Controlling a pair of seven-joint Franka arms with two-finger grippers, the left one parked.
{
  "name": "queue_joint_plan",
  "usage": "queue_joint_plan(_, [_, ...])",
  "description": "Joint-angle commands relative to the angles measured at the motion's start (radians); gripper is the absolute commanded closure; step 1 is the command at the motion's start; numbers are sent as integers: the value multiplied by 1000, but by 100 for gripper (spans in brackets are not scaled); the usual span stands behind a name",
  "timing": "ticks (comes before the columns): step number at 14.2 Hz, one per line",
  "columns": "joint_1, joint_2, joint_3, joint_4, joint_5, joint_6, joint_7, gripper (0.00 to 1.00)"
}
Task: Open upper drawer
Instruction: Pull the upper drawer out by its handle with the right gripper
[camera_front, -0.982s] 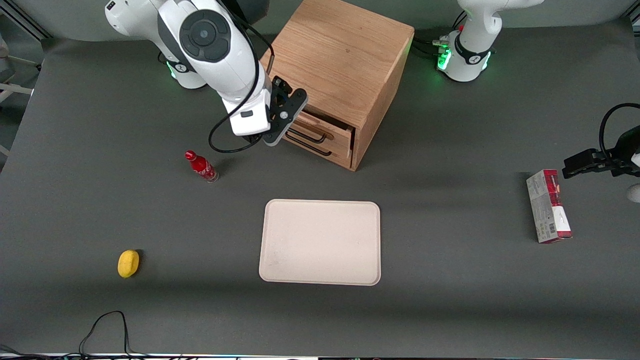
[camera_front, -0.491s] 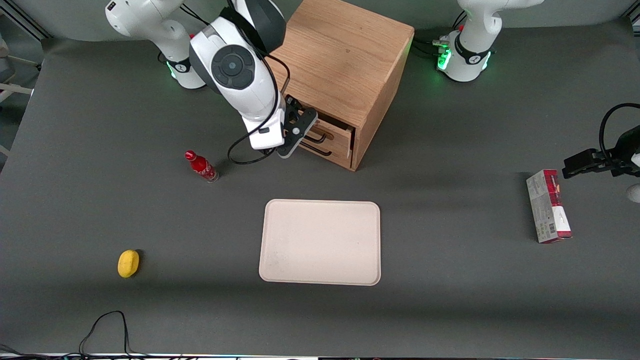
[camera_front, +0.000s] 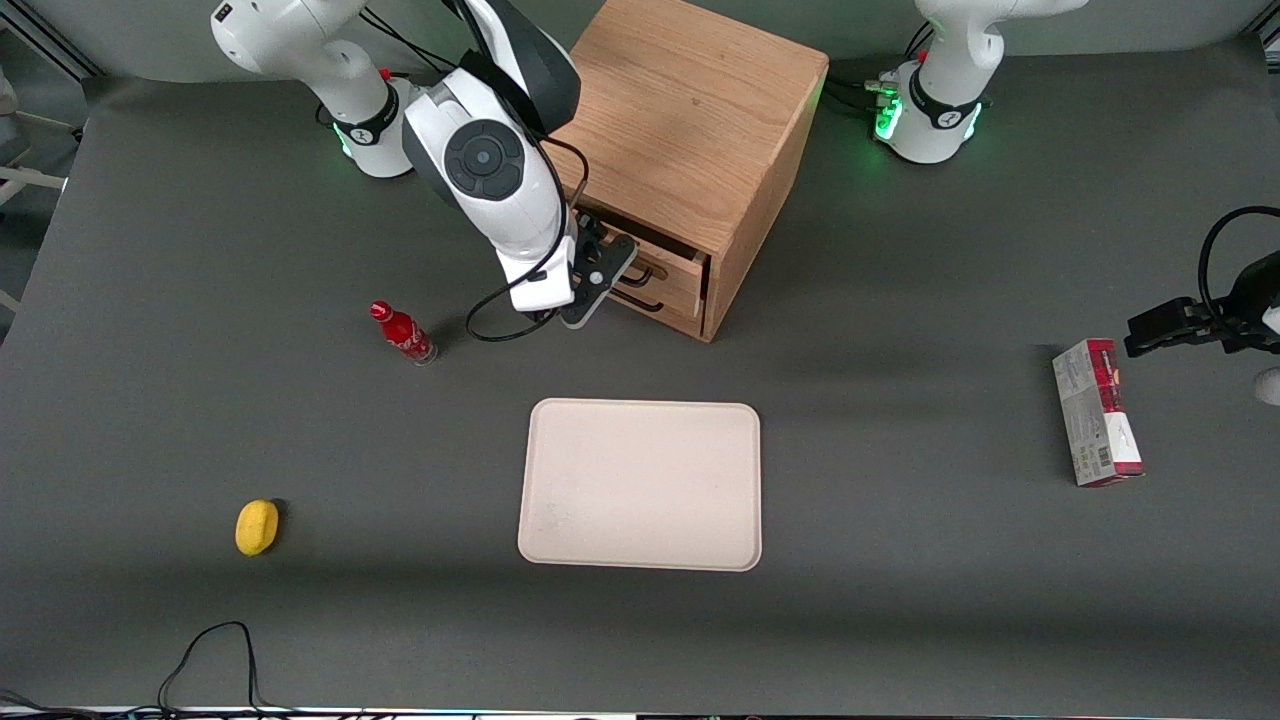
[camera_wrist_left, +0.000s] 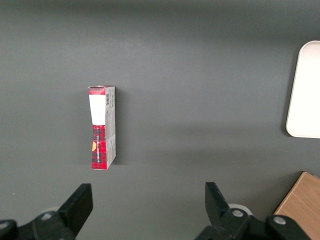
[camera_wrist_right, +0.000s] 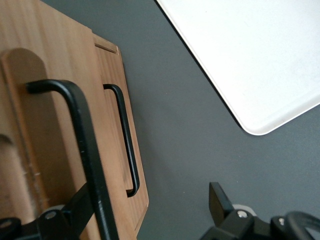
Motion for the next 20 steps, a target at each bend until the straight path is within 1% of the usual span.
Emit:
queue_joint_plan(1, [9, -4, -7, -9, -16, 21, -12, 0])
queue_joint_plan(4, [-4, 13, -10, 11, -17, 18, -19, 0])
queue_joint_plan(7, [-26, 53, -10, 71, -19, 7, -19, 0])
queue_joint_plan(11, [-64, 102, -10, 152, -53, -7, -24, 0])
queue_joint_plan(16, [-150, 153, -10, 217, -51, -22, -103, 0])
queue_joint_plan(20, [-207, 217, -10, 324, -50, -93, -130, 0])
